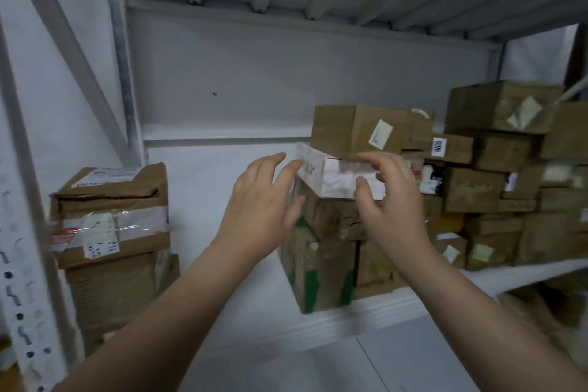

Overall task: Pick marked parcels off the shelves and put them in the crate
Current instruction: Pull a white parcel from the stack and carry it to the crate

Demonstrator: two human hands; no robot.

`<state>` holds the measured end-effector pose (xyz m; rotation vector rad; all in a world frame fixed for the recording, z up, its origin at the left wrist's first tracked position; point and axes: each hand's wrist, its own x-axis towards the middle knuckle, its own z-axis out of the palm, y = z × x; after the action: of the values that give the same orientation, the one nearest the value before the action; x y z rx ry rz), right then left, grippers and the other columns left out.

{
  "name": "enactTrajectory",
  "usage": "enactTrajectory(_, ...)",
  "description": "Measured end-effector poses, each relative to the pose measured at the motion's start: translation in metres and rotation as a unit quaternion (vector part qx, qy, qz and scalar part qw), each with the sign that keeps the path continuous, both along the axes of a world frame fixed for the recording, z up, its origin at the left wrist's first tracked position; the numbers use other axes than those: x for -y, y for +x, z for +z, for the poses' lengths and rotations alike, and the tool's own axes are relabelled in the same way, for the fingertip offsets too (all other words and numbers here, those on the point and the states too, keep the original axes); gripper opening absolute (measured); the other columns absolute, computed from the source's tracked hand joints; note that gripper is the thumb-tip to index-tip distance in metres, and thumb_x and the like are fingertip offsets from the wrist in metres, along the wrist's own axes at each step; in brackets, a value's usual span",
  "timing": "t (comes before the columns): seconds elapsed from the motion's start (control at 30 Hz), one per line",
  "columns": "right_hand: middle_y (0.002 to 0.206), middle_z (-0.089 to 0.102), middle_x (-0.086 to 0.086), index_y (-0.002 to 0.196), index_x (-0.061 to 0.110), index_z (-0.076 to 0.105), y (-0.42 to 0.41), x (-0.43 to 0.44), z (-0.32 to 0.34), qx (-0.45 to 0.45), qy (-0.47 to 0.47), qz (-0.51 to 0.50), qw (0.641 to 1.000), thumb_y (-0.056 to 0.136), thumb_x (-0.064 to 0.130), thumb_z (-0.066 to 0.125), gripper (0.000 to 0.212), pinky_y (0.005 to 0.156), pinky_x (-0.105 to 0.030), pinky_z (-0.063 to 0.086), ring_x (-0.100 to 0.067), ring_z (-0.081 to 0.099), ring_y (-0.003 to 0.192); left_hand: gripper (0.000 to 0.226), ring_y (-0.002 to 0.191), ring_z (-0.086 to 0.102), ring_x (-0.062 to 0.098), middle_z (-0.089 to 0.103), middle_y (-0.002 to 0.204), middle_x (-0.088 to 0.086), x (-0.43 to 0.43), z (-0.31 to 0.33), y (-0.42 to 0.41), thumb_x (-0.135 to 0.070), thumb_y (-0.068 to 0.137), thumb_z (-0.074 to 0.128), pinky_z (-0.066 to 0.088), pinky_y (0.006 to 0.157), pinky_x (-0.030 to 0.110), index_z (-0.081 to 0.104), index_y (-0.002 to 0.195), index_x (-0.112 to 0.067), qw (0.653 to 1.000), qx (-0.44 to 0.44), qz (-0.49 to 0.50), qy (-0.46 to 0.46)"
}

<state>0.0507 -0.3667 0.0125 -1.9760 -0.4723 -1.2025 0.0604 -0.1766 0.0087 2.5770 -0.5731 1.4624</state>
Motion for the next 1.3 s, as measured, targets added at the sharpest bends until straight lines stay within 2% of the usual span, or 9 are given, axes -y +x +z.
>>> enactTrajectory(0.23, 0.136, 0.038, 0.0, 0.135, 0.02, 0.042, 0.025, 0.073, 0.027, -0.074, 0.017, -0.034, 0.997, 0.09, 0.017, 0.057, 0.047, 0.097, -0.028, 0.04, -0.014, 0.042, 0.122, 0.064, 0.13, 0.036, 0.028, 0.033, 0.146, 0.009, 0.084, 0.05, 0.027, -0.037, 0.091, 0.054, 0.038, 0.103, 0.04, 0.026, 0.147, -0.02, 0.997, -0.034, -0.044, -0.05)
enactTrajectory(0.4, 0.144, 0.036, -0.004, 0.144, 0.019, 0.031, 0.048, 0.089, 0.054, -0.123, 0.058, 0.045, 0.99, 0.091, 0.02, 0.057, 0.06, 0.105, -0.039, 0.041, -0.019, 0.043, 0.127, 0.075, 0.129, 0.04, 0.038, 0.023, 0.151, 0.018, 0.112, 0.078, 0.04, -0.045, 0.093, 0.05, 0.04, 0.1, 0.045, 0.004, 0.15, -0.034, 0.992, -0.099, 0.002, -0.08)
enactTrajectory(0.47, 0.143, 0.042, -0.004, 0.148, 0.019, 0.026, 0.054, 0.088, 0.058, -0.153, 0.063, 0.08, 0.983, 0.092, 0.024, 0.058, 0.065, 0.104, -0.04, 0.042, -0.017, 0.046, 0.125, 0.072, 0.12, 0.049, 0.035, 0.039, 0.142, 0.017, 0.116, 0.08, 0.044, -0.043, 0.093, 0.05, 0.044, 0.093, 0.041, 0.008, 0.15, -0.033, 0.989, -0.118, -0.002, -0.089)
enactTrajectory(0.63, 0.121, 0.057, 0.01, 0.14, 0.017, 0.042, 0.047, 0.086, 0.054, -0.177, 0.154, 0.251, 0.939, 0.097, 0.024, 0.053, 0.045, 0.074, -0.005, 0.044, 0.003, 0.056, 0.097, 0.054, 0.115, 0.051, 0.022, 0.049, 0.134, 0.005, 0.127, 0.063, 0.035, -0.038, 0.095, 0.05, 0.041, 0.085, 0.028, 0.029, 0.144, -0.027, 0.98, -0.091, -0.047, -0.173)
enactTrajectory(0.8, 0.107, 0.057, 0.005, 0.11, 0.024, 0.049, 0.038, 0.085, 0.034, -0.14, 0.251, 0.304, 0.908, 0.094, 0.039, 0.053, 0.023, 0.091, -0.03, 0.05, -0.012, 0.057, 0.103, 0.004, 0.095, 0.054, -0.003, 0.056, 0.109, -0.003, 0.139, 0.041, 0.009, -0.031, 0.098, 0.047, 0.049, 0.079, 0.026, 0.044, 0.1, -0.03, 0.909, -0.036, -0.224, -0.35)
enactTrajectory(0.93, 0.111, 0.054, 0.008, 0.113, 0.023, 0.045, 0.024, 0.082, 0.025, -0.086, 0.229, 0.32, 0.915, 0.091, 0.023, 0.061, 0.027, 0.085, -0.013, 0.047, -0.002, 0.055, 0.104, 0.016, 0.102, 0.057, -0.006, 0.051, 0.117, -0.008, 0.148, 0.034, -0.012, -0.008, 0.097, 0.048, 0.047, 0.078, 0.011, 0.039, 0.1, -0.021, 0.825, -0.031, -0.329, -0.458)
enactTrajectory(1.07, 0.138, 0.041, 0.011, 0.135, 0.037, 0.041, 0.016, 0.083, 0.011, -0.015, 0.121, 0.271, 0.955, 0.089, 0.026, 0.066, 0.053, 0.104, -0.016, 0.036, 0.001, 0.038, 0.128, 0.034, 0.102, 0.051, -0.015, 0.048, 0.12, -0.015, 0.144, 0.029, -0.027, -0.019, 0.098, 0.047, 0.043, 0.081, 0.005, 0.035, 0.128, -0.024, 0.817, -0.052, -0.306, -0.486)
enactTrajectory(1.2, 0.146, 0.031, 0.013, 0.137, 0.042, 0.039, 0.005, 0.073, -0.001, 0.038, 0.026, 0.259, 0.965, 0.086, 0.038, 0.059, 0.055, 0.112, -0.033, 0.026, -0.013, 0.026, 0.14, 0.101, 0.121, 0.047, 0.005, 0.042, 0.138, -0.008, 0.137, 0.031, -0.041, -0.058, 0.063, 0.061, 0.043, 0.072, 0.003, 0.011, 0.147, -0.031, 0.823, -0.136, -0.242, -0.495)
enactTrajectory(1.3, 0.144, 0.037, 0.012, 0.135, 0.034, 0.047, -0.002, 0.069, -0.007, 0.076, -0.013, 0.247, 0.966, 0.088, 0.035, 0.053, 0.047, 0.113, -0.031, 0.025, -0.015, 0.028, 0.139, 0.098, 0.109, 0.051, -0.002, 0.043, 0.136, -0.009, 0.127, 0.03, -0.047, -0.05, 0.068, 0.07, 0.045, 0.069, 0.004, 0.013, 0.147, -0.034, 0.819, -0.129, -0.233, -0.508)
